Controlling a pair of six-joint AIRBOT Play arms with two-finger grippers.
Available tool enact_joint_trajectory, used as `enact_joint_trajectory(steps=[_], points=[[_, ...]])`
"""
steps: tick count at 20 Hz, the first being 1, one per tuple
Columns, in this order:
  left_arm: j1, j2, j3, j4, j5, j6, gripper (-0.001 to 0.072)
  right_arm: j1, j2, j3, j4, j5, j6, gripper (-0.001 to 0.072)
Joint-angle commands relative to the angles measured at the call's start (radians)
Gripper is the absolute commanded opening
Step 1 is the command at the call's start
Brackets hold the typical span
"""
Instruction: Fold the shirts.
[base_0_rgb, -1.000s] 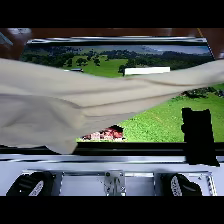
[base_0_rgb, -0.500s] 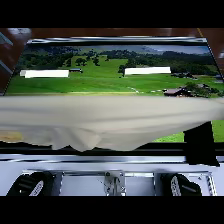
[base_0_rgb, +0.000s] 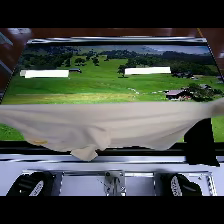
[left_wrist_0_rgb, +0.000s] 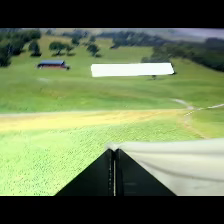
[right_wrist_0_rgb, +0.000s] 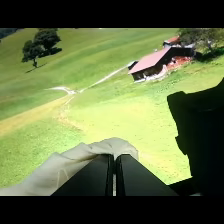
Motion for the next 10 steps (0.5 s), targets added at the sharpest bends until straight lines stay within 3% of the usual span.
enact_joint_trajectory(steps=[1,4,6,10], points=[[0.000,-0.039,-0.220,0.080,0.218,-0.098,0.0035,0.002,-0.198,0.000,0.048,-0.074,0.000,0.0056],[0.004,-0.208,-0.329,0.080,0.452,-0.168,0.0035,0.070,-0.444,0.000,0.024,-0.180,0.045,0.0056],[0.034,-0.369,-0.318,0.080,0.531,-0.181,0.0035,0.161,-0.616,0.000,0.014,-0.282,0.080,0.0056],[0.159,-0.638,-0.241,0.048,0.609,-0.288,0.0036,0.328,-0.894,0.000,0.016,-0.565,0.101,0.0057]])
